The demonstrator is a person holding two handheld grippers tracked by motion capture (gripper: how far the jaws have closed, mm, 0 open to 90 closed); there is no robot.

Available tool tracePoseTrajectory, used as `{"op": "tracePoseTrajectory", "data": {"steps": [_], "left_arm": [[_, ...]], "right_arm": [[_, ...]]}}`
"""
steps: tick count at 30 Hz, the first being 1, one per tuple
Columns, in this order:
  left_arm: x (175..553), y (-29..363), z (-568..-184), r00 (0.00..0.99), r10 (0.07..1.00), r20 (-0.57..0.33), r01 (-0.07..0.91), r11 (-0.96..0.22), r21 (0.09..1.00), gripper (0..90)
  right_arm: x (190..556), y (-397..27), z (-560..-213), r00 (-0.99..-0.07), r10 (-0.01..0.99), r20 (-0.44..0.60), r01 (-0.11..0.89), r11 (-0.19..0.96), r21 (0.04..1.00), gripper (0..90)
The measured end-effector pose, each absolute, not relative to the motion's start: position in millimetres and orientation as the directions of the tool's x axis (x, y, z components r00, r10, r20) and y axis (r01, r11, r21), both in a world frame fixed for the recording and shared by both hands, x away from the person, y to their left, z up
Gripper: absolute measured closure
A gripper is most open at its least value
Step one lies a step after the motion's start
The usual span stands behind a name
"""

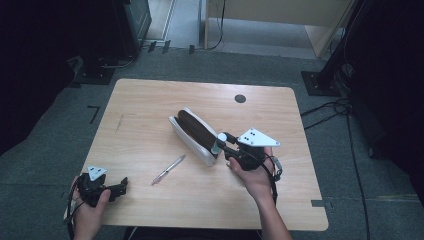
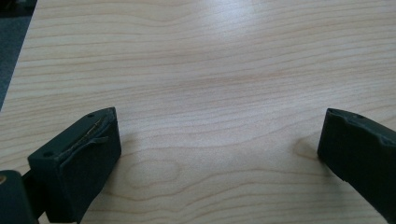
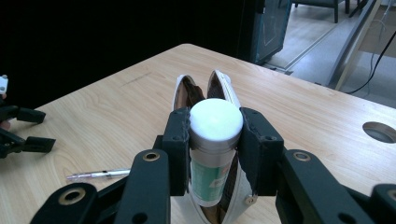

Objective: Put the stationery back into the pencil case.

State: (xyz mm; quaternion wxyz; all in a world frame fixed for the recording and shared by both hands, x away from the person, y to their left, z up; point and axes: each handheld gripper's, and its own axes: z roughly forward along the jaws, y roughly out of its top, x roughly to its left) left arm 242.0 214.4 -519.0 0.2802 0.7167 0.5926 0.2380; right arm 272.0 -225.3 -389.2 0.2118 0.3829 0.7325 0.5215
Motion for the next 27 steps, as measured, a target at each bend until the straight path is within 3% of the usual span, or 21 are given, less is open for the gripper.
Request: {"op": "tracePoseTrajectory", "data": {"steps": [27], "left_arm": [[242,214,-519,0.183,0.983,0.01,0.715,-0.14,0.684,0.0]], "right_arm": [[290,-207,-417,-0.613,0.789,0.054,0.383,0.237,0.893,65.8]]}}
